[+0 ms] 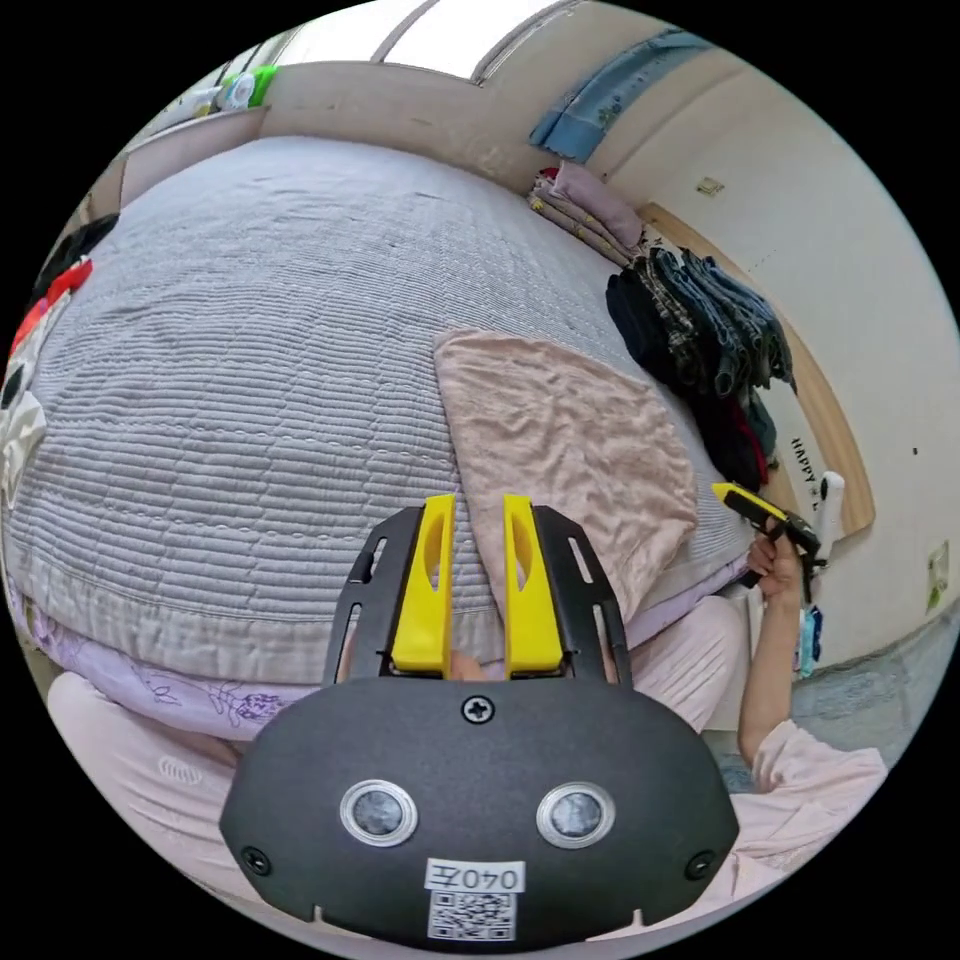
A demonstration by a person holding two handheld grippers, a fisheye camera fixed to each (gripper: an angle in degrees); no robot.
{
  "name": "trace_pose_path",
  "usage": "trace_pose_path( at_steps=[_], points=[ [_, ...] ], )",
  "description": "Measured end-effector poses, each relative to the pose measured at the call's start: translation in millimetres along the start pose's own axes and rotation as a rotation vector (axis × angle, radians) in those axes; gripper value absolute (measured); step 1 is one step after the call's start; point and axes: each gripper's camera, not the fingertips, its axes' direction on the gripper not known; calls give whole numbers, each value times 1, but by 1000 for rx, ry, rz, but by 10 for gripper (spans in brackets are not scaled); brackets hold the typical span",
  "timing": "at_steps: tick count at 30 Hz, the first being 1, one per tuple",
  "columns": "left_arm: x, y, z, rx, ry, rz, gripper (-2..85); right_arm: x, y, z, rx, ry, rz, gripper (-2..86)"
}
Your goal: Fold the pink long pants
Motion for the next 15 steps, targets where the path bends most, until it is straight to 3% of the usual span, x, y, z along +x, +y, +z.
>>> trace_pose_path(
  at_steps=[9, 15],
  points=[
    [-56, -52, 7, -114, 206, -111, 75, 37, -13, -16, -25, 9, -2, -9],
    [-81, -73, -6, -135, 221, -140, 53, 72, -17, -37, -20, 9, 21, -5]
  ],
)
